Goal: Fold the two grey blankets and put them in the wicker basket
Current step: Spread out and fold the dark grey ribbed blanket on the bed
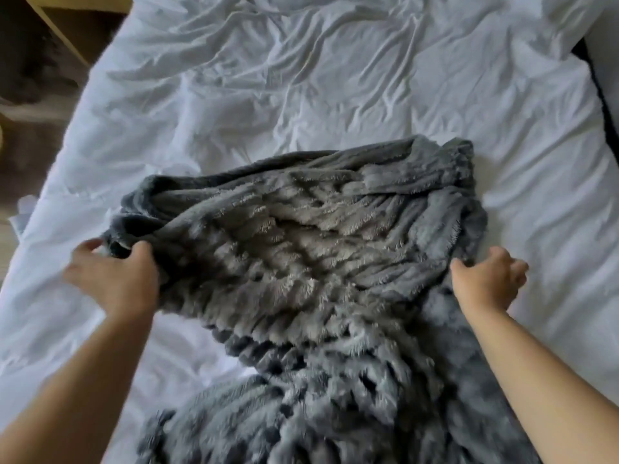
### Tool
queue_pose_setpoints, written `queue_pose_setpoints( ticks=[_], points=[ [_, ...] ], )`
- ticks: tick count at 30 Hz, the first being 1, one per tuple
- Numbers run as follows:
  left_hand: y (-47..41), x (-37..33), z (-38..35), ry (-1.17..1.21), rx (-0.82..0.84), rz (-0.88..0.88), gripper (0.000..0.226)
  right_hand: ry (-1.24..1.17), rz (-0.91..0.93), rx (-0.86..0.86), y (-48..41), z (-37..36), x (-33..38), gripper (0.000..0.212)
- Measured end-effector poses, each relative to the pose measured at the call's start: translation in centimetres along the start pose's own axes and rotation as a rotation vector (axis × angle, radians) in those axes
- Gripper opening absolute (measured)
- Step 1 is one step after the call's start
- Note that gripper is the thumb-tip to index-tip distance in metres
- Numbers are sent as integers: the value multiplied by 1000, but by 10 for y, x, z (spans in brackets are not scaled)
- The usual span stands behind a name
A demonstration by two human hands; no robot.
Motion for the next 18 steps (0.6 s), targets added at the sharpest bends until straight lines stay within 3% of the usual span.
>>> queue_pose_setpoints(
  ticks=[1, 2, 3, 5, 6, 7, 9, 11, 12, 14, 15, 16, 18],
  points=[
    [24, -11, 2, 49, 47, -113, 38, -6, 76, 21, 14, 1, 7, 34],
    [54, -25, -6, 63, 174, -246, 23, -35, 114, 174, 31, -11, 8, 22],
    [95, -33, -23, 37, 390, -387, 14, -37, 82, 403, 55, -29, 1, 25],
    [196, -23, -49, -107, 905, -609, 20, -37, -188, 850, 125, -52, -28, 55],
    [237, -8, -56, -219, 1083, -670, 33, 15, -279, 982, 153, -54, -41, 74],
    [267, 13, -62, -359, 1191, -718, 54, 64, -288, 1068, 173, -56, -48, 80],
    [305, 54, -62, -596, 1300, -722, 104, 110, -205, 1062, 191, -50, -43, 58],
    [318, 79, -53, -755, 1300, -696, 121, 31, -203, 1008, 201, -39, -17, 57],
    [315, 82, -51, -742, 1259, -684, 110, -85, -222, 982, 203, -34, -1, 65],
    [294, 59, -35, -577, 1080, -739, 36, -533, -255, 1041, 212, -20, 50, 72],
    [275, 46, -22, -436, 970, -710, 9, -817, -256, 1091, 216, -9, 78, 61],
    [250, 37, -8, -267, 856, -618, 15, -1057, -242, 1118, 215, 4, 97, 46],
    [190, 39, 33, 192, 633, -246, 23, -1314, -170, 1092, 206, 38, 112, 29]
  ],
)
Point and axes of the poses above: each hand's wrist, its own y-axis away from the middle knuckle, its own z-axis out of the back of the hand, x = y × z, the point moved 9 cm from there along -y, towards the middle knuckle, and after that the axes turned 12 degrees about -y, right-handed, at the moved point
